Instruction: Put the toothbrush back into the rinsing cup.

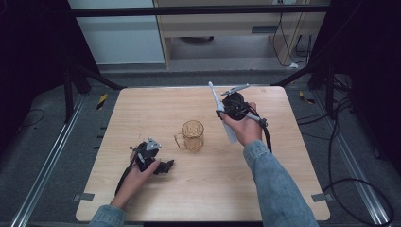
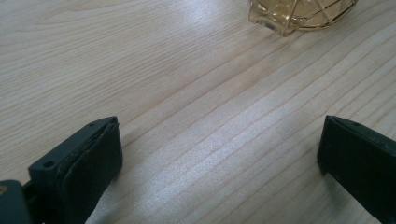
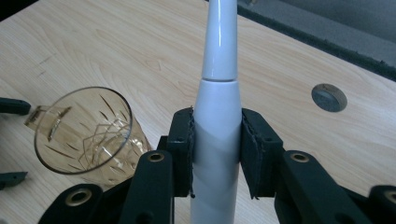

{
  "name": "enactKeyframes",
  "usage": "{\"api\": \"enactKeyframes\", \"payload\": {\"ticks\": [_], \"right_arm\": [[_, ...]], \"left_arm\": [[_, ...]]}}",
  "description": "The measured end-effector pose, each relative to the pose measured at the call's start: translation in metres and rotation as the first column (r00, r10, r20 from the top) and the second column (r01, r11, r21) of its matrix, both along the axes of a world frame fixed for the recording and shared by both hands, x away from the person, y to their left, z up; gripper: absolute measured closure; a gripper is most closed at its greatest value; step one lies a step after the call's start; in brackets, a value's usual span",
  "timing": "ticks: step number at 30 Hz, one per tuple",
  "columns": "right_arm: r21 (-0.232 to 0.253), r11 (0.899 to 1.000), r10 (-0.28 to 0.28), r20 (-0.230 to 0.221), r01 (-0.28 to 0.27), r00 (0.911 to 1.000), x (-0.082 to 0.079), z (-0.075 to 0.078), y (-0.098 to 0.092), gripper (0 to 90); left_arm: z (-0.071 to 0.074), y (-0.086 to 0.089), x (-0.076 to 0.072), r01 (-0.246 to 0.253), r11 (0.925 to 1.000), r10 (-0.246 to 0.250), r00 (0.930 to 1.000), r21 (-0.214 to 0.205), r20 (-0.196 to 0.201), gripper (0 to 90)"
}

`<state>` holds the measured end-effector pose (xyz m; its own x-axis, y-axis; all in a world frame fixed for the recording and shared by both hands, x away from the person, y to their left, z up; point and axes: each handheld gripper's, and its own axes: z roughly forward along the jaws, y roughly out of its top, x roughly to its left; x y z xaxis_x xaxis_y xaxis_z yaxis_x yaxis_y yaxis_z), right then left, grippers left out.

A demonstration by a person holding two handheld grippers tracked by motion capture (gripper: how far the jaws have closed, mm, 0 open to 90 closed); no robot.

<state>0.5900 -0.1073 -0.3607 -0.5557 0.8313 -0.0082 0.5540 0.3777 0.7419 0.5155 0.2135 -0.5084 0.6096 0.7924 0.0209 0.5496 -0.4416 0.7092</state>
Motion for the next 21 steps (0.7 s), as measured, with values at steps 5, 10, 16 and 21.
{"api": "enactKeyframes", "payload": {"ticks": [5, 10, 16, 21], "right_arm": [[0.008, 1.000, 0.004, 0.039, -0.004, 0.9992, -0.002, 0.006, 0.010, 67.1], [0.024, 1.000, 0.011, 0.065, -0.012, 0.9978, -0.004, 0.011, 0.016, 67.1], [0.049, 0.999, 0.016, 0.100, -0.021, 0.9949, -0.007, 0.024, 0.020, 67.1], [0.064, 0.998, 0.014, 0.121, -0.022, 0.9925, -0.008, 0.032, 0.023, 67.1]], "left_arm": [[0.000, 0.000, 0.000, 0.000, 1.0000, 0.000, 1.0000, -0.002, 0.000, 0.0], [0.000, 0.000, 0.000, 0.001, 1.0000, -0.001, 1.0000, -0.001, 0.000, 0.0], [0.000, 0.000, 0.000, -0.002, 1.0000, 0.002, 1.0000, -0.005, 0.001, 0.0], [0.000, 0.000, 0.000, 0.000, 1.0000, 0.000, 1.0000, -0.002, 0.003, 0.0]]}}
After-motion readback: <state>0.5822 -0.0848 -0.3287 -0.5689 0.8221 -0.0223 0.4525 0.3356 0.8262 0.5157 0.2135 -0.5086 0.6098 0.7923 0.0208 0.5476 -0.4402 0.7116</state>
